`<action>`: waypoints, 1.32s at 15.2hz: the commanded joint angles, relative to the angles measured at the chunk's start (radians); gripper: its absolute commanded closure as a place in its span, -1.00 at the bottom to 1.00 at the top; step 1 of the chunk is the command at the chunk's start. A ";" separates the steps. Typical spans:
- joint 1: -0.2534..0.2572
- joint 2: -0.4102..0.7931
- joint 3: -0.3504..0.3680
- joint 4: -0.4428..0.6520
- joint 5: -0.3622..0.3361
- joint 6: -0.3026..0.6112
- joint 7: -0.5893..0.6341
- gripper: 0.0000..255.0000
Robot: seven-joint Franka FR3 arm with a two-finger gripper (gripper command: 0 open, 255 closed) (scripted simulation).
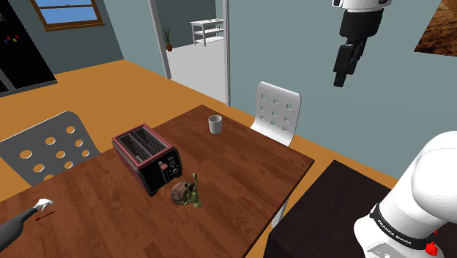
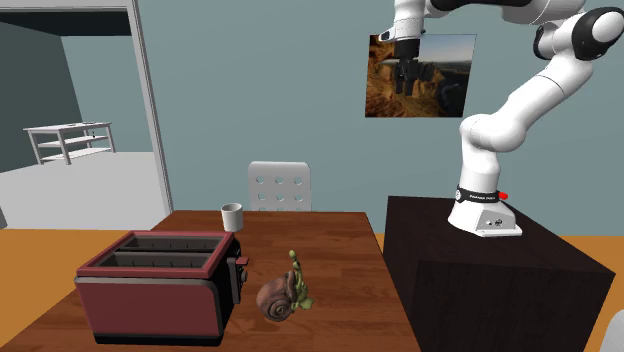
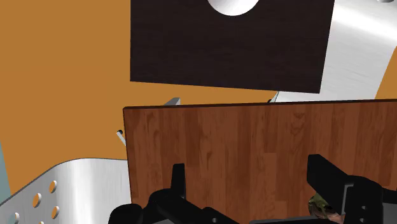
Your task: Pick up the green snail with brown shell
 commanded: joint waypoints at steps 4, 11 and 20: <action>0.012 0.035 0.018 -0.057 0.036 0.094 0.035 -1.00; 0.044 0.164 0.064 -0.146 0.116 0.324 0.104 -1.00; 0.089 0.420 0.126 -0.163 0.205 0.620 0.170 -1.00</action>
